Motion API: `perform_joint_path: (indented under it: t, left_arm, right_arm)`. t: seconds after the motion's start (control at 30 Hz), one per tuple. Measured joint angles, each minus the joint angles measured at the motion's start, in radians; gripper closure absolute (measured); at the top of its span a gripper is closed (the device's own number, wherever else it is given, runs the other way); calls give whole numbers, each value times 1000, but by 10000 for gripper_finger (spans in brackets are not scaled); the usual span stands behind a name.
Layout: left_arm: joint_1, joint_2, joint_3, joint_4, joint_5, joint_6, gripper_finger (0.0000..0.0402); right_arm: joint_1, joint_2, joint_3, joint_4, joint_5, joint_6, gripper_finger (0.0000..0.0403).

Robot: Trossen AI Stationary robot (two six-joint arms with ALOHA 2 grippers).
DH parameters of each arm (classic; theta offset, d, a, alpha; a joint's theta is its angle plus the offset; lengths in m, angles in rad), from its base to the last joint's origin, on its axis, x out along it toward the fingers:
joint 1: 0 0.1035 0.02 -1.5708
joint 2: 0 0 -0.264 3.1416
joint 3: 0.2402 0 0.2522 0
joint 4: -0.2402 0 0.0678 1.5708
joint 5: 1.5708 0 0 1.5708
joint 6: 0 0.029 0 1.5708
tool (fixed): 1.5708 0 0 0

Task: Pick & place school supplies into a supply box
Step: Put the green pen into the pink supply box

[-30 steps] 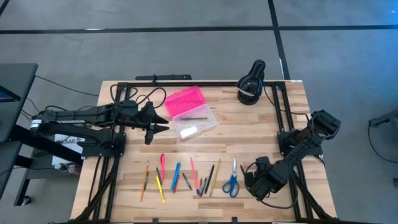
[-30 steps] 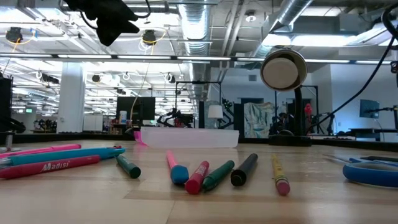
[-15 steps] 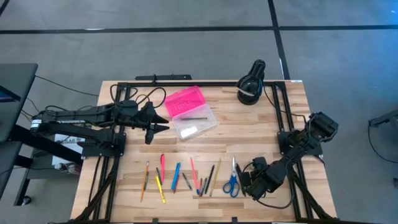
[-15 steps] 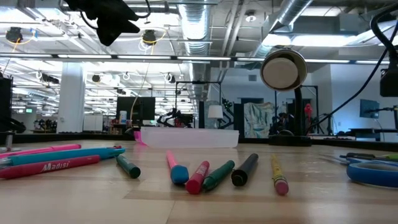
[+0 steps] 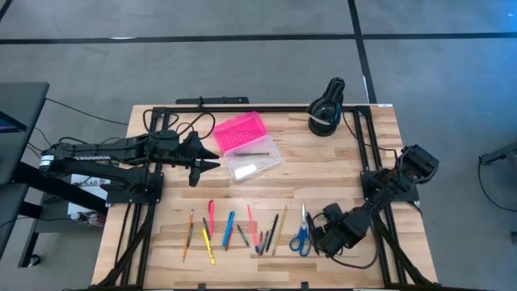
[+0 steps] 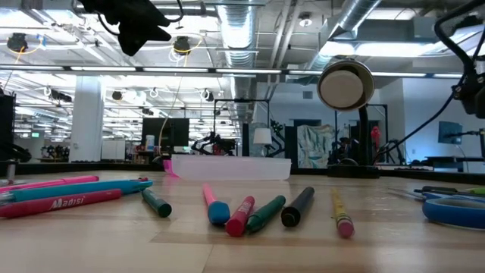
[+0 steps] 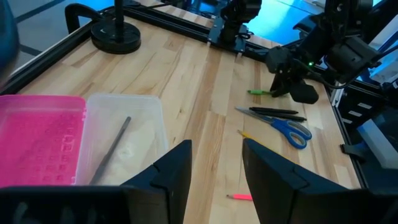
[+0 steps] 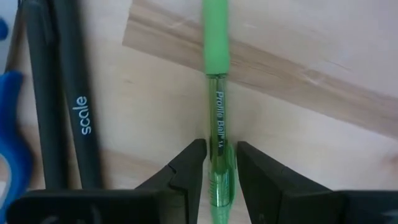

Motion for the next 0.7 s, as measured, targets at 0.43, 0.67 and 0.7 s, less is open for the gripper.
perform_joint_path:
  t: [0.43, 0.67, 0.7]
  left_arm:
    - [0, 0, 0, 0, 0, 0, 265]
    - [0, 0, 0, -1, 0, -1, 265]
    - [0, 0, 0, -1, 0, -1, 265]
  right_arm:
    - [-87, 1, 2, 0, -47, -209, 311]
    - [-106, 1, 2, 7, -61, -232, 313]
    - [-109, 1, 2, 8, -67, -234, 316]
